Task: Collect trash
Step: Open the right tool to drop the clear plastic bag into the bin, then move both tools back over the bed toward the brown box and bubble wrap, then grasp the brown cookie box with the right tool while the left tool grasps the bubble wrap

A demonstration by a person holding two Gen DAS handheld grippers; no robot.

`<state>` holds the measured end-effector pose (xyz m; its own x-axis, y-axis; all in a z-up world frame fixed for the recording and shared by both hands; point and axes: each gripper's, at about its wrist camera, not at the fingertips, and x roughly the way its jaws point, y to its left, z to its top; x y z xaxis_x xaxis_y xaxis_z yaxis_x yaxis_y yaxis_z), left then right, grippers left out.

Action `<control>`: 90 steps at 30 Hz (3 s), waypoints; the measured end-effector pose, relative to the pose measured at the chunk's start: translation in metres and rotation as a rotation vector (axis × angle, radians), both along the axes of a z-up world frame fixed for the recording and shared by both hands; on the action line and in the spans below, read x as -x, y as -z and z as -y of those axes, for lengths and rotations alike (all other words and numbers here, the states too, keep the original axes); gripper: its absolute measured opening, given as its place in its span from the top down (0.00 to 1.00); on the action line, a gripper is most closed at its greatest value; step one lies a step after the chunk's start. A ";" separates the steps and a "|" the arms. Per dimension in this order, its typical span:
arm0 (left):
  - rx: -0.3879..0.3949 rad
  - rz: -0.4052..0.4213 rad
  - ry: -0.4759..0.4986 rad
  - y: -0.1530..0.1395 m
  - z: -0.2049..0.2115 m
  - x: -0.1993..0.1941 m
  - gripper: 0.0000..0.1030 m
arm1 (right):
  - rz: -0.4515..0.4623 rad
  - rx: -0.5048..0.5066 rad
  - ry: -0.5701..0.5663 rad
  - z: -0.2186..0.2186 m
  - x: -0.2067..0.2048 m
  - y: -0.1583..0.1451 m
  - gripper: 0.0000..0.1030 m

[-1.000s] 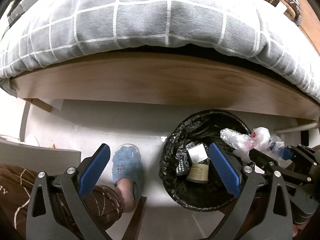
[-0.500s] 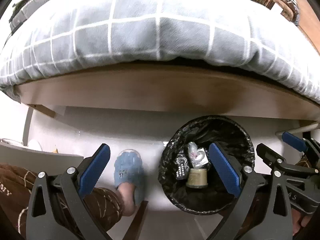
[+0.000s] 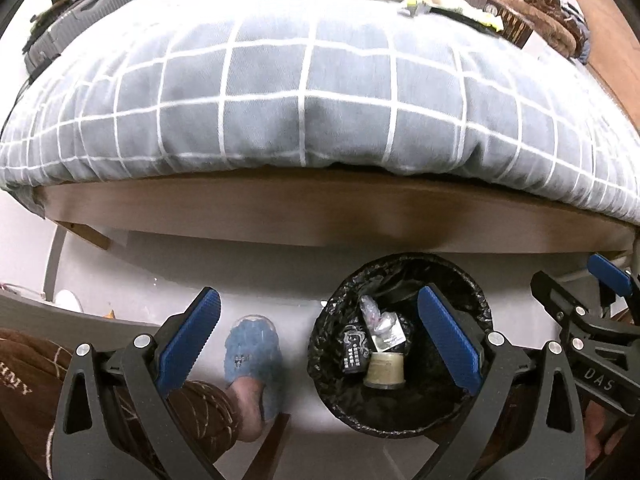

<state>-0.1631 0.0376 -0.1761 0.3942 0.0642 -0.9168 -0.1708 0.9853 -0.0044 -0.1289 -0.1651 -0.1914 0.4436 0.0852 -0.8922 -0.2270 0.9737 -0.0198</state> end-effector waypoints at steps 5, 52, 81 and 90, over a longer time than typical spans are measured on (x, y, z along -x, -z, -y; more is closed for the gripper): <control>0.013 0.047 -0.007 -0.018 -0.001 0.001 0.06 | 0.048 -0.010 0.010 0.004 0.001 -0.018 0.09; 0.031 0.304 0.013 -0.097 -0.025 -0.167 0.06 | 0.280 -0.063 0.072 0.034 -0.161 -0.101 0.09; 0.014 0.259 0.202 -0.097 -0.019 -0.292 0.06 | 0.139 -0.114 -0.192 0.036 -0.316 -0.097 0.09; 0.026 0.224 0.237 -0.084 -0.012 -0.308 0.07 | 0.082 -0.111 -0.247 0.026 -0.331 -0.086 0.09</control>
<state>0.1448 0.0491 -0.0920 0.5871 -0.0762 -0.8059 0.0719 0.9965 -0.0419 0.2020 -0.1912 -0.1057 0.4673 0.2947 -0.8336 -0.4595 0.8864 0.0558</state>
